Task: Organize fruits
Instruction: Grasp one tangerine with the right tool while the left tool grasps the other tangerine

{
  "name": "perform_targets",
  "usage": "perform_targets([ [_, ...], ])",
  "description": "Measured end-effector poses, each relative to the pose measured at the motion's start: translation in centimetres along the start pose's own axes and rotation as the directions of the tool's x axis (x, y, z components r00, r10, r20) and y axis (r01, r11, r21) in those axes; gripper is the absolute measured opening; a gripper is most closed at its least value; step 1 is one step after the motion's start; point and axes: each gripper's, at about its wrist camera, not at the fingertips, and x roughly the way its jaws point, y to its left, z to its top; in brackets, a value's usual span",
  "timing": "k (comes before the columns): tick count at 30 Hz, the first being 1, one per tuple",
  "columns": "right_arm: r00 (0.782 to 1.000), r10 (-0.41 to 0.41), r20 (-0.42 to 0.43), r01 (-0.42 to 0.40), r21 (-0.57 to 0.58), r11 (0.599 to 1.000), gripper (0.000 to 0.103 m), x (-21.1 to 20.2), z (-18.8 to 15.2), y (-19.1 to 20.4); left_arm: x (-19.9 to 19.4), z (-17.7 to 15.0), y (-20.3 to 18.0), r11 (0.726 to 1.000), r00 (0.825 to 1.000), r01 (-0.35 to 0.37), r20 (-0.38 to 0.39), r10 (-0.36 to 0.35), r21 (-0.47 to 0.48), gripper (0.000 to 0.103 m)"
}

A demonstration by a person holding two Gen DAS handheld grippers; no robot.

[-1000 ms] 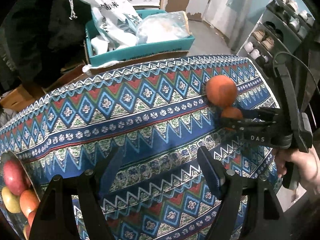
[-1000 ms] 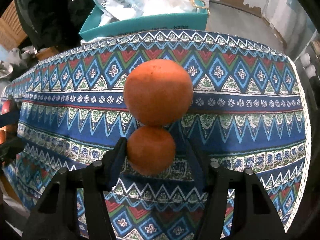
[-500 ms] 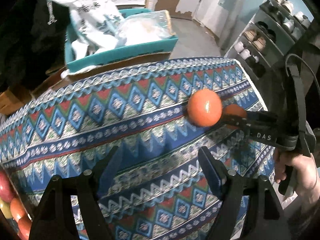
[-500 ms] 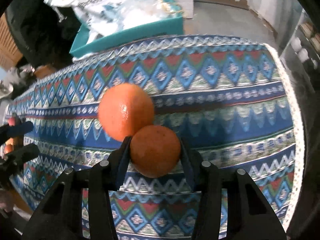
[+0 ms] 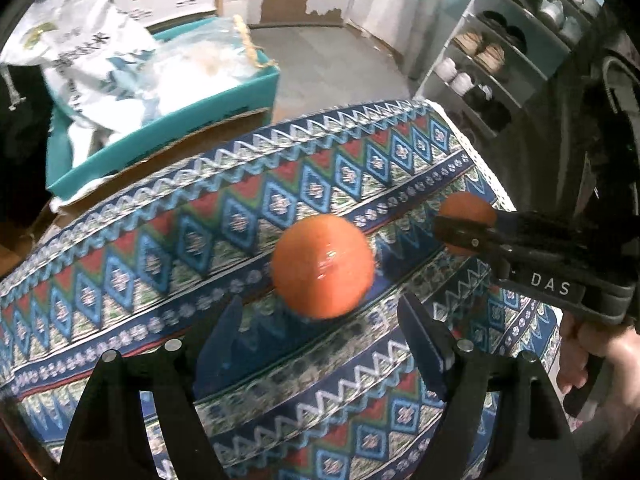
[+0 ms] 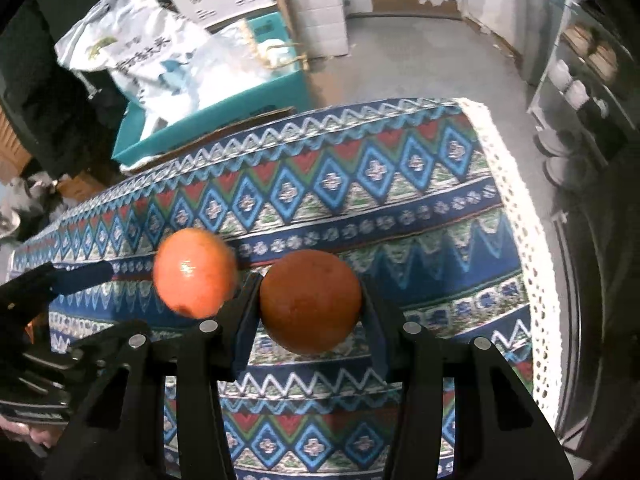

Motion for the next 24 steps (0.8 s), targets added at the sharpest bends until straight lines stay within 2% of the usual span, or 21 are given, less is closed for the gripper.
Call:
perform_targets([
  [7,0.999,-0.045,0.008,0.045,0.026,0.999,0.047,0.9,-0.2,-1.2,2.7,0.8,-1.7,1.000,1.000,-0.015,-0.019,0.015,0.010,0.089],
  [10,1.000,-0.012,0.008,0.012,0.047,0.999,0.047,1.3,-0.4,-1.6,3.4,1.1,-1.8,0.999,0.999,-0.031,-0.015,0.031,0.017,0.091],
  [17,1.000,-0.003,0.002,0.003,0.058,0.998,0.047,1.8,-0.5,-1.9,5.3,1.7,-1.5,0.999,0.999,-0.038,-0.035,0.038,0.010,0.090],
  [19,1.000,-0.001,0.003,0.001,0.065,0.998,0.047,1.8,-0.5,-2.0,5.6,1.9,-1.4,0.999,0.999,-0.040,-0.037,0.040,0.004,0.087],
  [22,1.000,0.001,0.004,-0.001,0.071,0.997,0.047,1.9,-0.5,-2.2,6.3,2.0,-1.2,0.998,0.996,-0.066,-0.060,0.066,-0.001,0.070],
  [24,1.000,0.004,0.004,-0.004,0.077,0.997,0.047,1.9,-0.4,-2.3,6.3,1.9,-0.9,0.999,0.997,-0.051,-0.057,0.050,-0.012,0.070],
])
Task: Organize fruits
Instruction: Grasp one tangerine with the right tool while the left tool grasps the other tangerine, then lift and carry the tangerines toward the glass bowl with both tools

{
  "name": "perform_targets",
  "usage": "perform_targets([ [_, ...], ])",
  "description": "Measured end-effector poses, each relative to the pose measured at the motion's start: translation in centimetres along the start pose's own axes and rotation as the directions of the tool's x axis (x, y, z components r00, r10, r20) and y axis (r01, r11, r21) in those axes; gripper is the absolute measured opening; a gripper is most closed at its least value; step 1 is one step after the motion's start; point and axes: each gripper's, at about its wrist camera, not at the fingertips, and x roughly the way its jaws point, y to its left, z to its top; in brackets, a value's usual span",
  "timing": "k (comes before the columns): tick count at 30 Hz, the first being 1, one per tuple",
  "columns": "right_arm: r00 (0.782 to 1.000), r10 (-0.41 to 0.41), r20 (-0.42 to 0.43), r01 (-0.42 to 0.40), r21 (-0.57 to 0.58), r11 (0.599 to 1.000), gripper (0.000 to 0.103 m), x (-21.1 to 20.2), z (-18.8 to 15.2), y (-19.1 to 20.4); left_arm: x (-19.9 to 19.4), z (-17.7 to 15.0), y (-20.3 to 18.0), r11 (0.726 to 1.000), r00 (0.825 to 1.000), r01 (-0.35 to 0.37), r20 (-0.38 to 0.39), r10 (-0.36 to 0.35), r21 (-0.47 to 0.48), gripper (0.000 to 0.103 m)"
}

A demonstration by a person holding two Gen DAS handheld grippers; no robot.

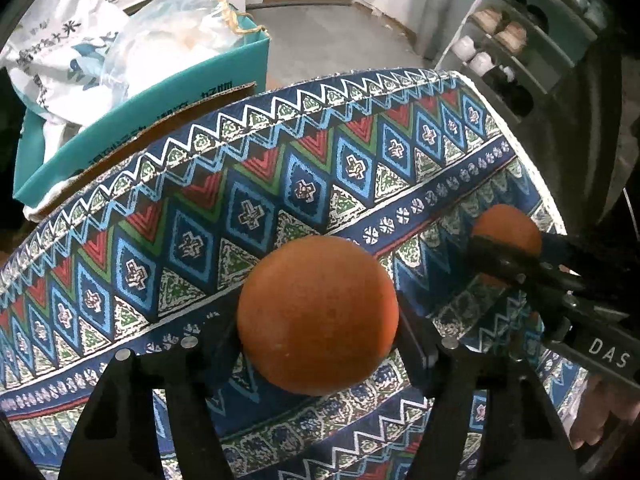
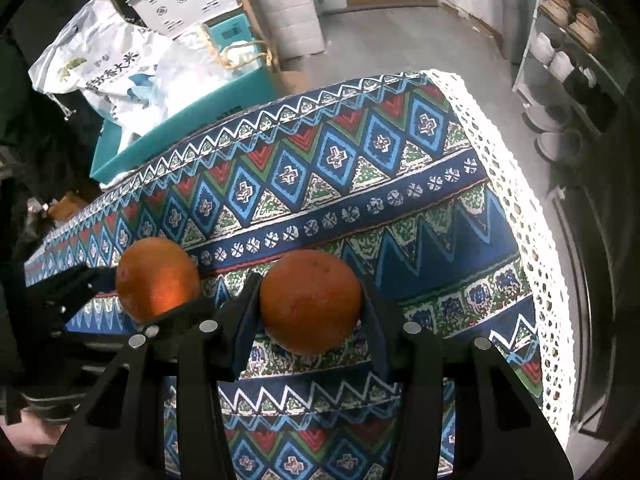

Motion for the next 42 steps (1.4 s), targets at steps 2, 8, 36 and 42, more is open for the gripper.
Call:
perform_targets([
  [2,1.000,0.001,-0.001,-0.001,0.000,1.000,0.047,0.0,0.0,0.0,-0.1,-0.1,0.0,1.000,1.000,-0.001,0.003,0.001,0.004,0.069],
  [8,1.000,-0.003,0.003,0.003,-0.029,1.000,0.047,-0.3,0.2,0.9,-0.8,-1.2,0.4,1.000,1.000,0.003,0.010,-0.003,-0.009,0.068],
  [36,0.980,0.101,0.174,-0.066,-0.198,0.978,0.047,-13.2,0.5,8.3,-18.8,-4.3,3.6,1.000,0.975,0.002,0.223,-0.003,0.003,0.068],
  [42,0.967,0.151,0.204,-0.103,-0.232,0.967,0.047,-16.5,0.3,10.5,-22.6,-5.6,4.0,1.000,0.966,0.007,0.259,-0.009,0.008,0.068],
])
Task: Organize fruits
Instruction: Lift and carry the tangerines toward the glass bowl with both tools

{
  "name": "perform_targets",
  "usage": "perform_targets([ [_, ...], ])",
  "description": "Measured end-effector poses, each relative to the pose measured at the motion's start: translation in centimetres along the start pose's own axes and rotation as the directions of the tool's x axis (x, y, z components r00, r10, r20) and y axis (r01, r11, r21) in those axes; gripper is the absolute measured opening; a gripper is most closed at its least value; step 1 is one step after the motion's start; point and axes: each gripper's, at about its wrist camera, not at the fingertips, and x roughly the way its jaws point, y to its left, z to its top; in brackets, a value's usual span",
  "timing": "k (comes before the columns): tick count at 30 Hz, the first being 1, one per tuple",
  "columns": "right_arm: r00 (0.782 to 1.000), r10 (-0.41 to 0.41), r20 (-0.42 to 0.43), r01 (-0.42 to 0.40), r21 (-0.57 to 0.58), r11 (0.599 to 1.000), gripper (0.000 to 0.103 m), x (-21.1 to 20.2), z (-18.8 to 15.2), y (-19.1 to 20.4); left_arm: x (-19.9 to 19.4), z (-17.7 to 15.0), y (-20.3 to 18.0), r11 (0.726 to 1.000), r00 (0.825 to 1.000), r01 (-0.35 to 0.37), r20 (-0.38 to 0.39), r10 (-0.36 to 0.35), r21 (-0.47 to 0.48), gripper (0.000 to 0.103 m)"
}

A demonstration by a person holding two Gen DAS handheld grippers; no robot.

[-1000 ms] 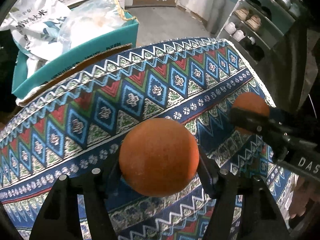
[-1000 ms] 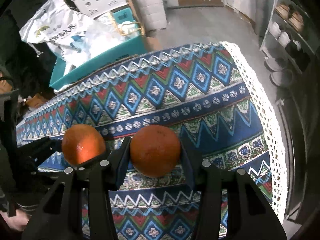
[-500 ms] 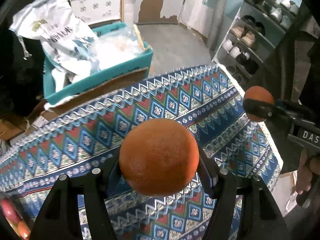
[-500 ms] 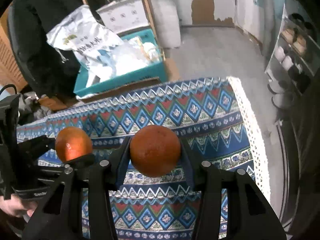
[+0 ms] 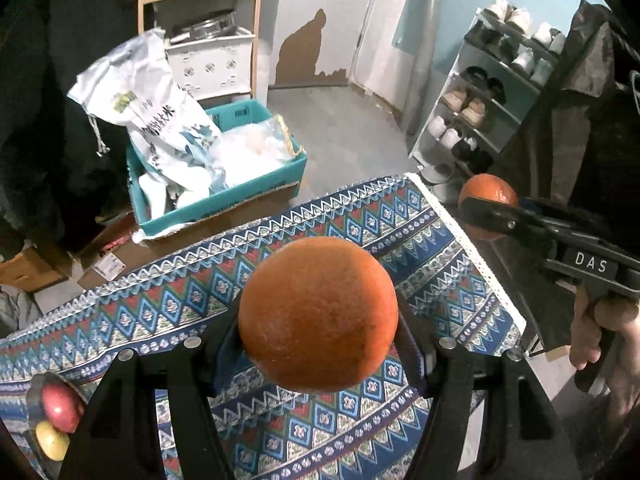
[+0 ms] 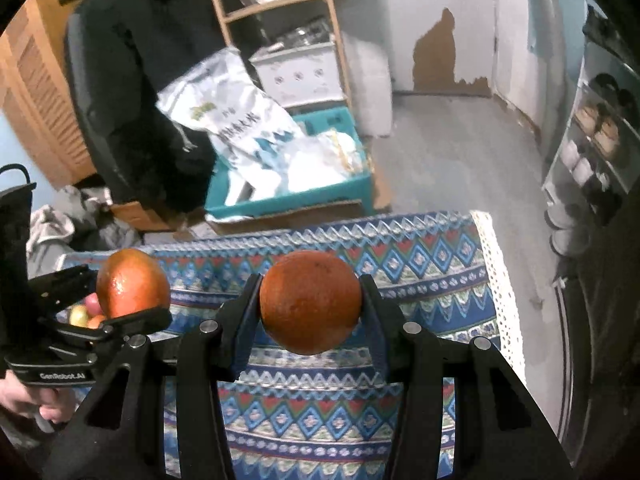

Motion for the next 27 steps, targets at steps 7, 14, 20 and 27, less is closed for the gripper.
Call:
perform_targets([
  [7,0.998,0.052,0.036,-0.050,-0.037,0.998,0.047,-2.7,0.8,3.1,-4.6,-1.1,0.5,1.000,0.998,-0.013,0.062,0.012,0.011,0.068],
  [14,0.996,0.082,0.040,-0.079,-0.073,0.994,0.047,-4.2,1.1,6.0,-7.9,-1.9,2.1,1.000,0.996,-0.003,0.091,0.004,-0.018,0.068],
  [20,0.994,0.102,0.035,-0.097,-0.124,0.987,0.047,-4.4,1.3,9.0,-10.2,-3.3,3.8,0.999,0.993,-0.023,0.115,0.028,-0.044,0.068],
  [27,0.989,0.148,0.022,-0.142,-0.186,0.972,0.047,-4.3,1.5,13.2,-12.6,-5.3,6.4,0.995,0.989,-0.051,0.136,0.062,-0.087,0.068],
])
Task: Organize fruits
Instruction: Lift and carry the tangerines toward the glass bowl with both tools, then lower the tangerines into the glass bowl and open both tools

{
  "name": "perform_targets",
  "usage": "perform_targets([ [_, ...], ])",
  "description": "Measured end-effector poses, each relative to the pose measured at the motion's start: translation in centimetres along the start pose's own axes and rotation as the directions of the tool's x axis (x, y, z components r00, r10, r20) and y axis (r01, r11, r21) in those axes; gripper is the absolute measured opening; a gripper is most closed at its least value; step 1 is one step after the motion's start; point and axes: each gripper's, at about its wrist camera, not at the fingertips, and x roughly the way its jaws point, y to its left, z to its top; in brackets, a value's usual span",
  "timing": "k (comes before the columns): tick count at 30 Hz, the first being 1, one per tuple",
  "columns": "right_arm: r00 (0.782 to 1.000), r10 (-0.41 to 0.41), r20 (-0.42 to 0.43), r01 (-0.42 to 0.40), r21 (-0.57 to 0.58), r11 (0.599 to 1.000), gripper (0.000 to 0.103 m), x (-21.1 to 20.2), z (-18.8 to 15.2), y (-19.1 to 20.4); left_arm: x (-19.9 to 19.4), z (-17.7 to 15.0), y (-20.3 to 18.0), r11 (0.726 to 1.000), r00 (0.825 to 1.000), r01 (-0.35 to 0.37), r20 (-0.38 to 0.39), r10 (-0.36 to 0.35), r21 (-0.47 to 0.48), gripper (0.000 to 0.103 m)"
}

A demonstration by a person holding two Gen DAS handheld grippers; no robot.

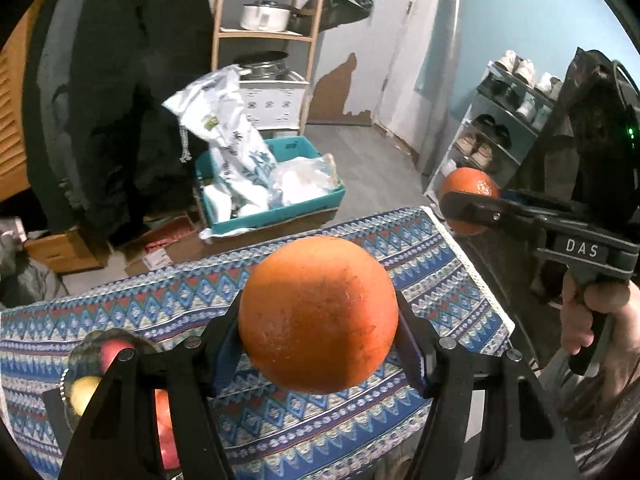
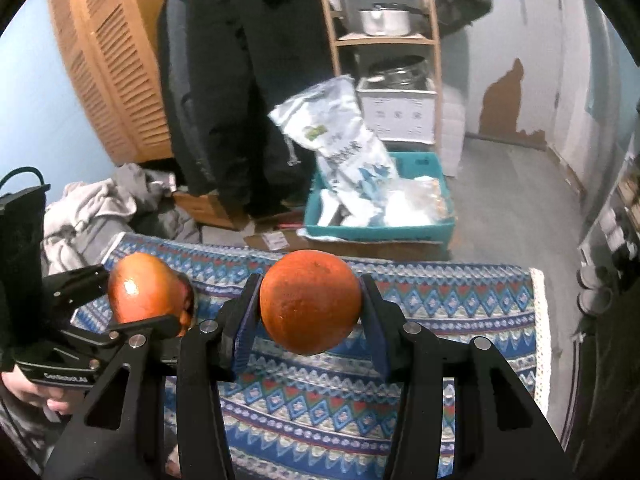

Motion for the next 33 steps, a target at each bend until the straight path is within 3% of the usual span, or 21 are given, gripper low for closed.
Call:
perform_targets([
  [17,0.989,0.123,-0.077,-0.133,-0.140,0.981,0.047,5.1,1.2,10.5,-5.2,-4.0,8.1,0.987,0.995,-0.092,0.029,0.097,-0.134,0.068],
  [25,0.968,0.209,-0.139,-0.230,-0.158,0.960,0.047,8.7,1.3,15.0,-6.9,-6.0,12.2,0.968,0.989,-0.137,0.020,0.145,-0.210,0.068],
  [33,0.948,0.246,-0.202,-0.281,-0.169,0.945,0.047,12.8,0.8,19.2,-7.7,-8.6,17.1,0.935,0.981,-0.189,-0.008,0.196,-0.299,0.068],
])
